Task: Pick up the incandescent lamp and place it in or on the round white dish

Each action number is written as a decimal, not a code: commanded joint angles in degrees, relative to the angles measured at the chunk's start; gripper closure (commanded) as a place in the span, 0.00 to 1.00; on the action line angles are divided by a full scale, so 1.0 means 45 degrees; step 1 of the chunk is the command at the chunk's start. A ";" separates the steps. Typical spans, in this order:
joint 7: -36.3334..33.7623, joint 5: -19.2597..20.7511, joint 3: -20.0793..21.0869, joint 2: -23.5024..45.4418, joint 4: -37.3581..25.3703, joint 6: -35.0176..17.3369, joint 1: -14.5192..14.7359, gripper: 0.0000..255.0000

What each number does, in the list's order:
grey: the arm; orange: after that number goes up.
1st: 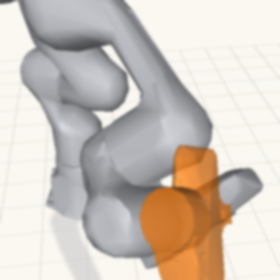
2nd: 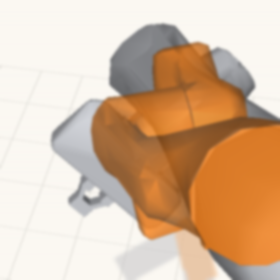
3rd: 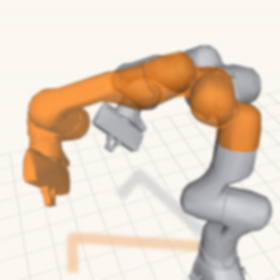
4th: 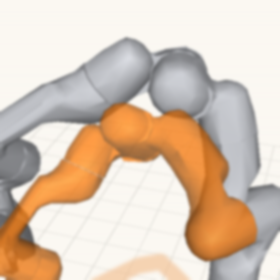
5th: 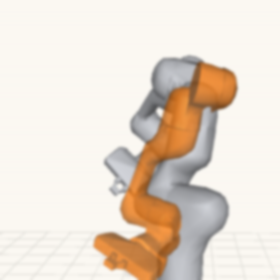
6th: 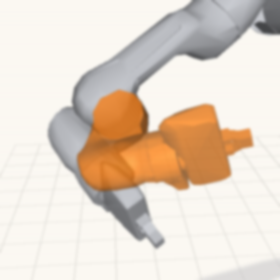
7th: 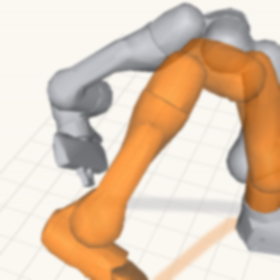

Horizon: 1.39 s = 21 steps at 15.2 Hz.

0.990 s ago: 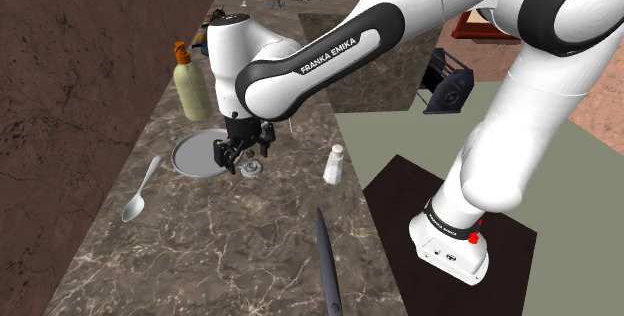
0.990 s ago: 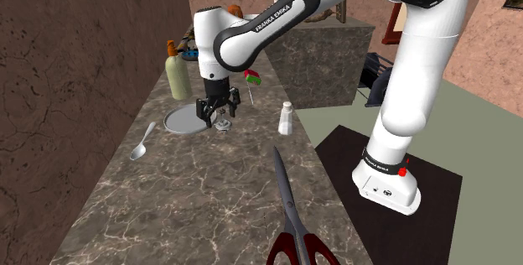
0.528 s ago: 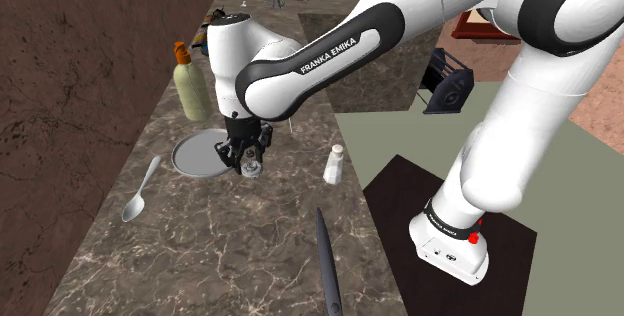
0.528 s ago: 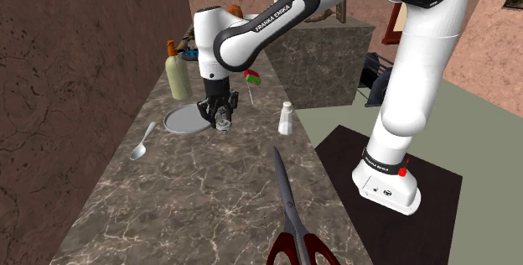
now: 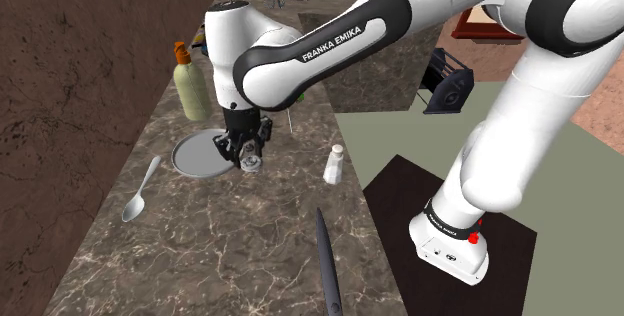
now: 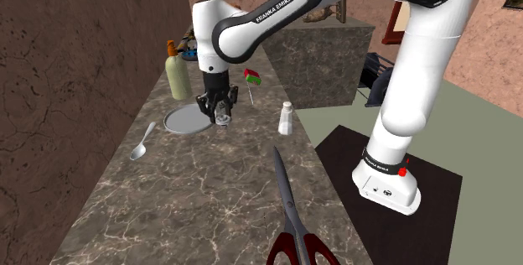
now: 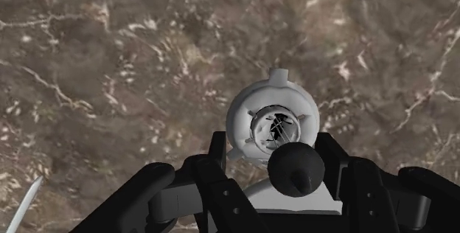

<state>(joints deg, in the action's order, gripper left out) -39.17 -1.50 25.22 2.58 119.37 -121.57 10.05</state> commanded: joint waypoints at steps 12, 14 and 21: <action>0.0155 -0.0314 -0.0037 -0.0746 -0.1487 0.2174 -0.0056 1.00; 0.0165 -0.0340 -0.0045 -0.0816 -0.1747 0.2499 -0.0063 1.00; -0.0102 0.1248 -0.0260 0.2913 -0.6047 0.3394 0.0099 1.00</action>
<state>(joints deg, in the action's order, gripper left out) -39.55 2.92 24.31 12.72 95.69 -107.07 10.22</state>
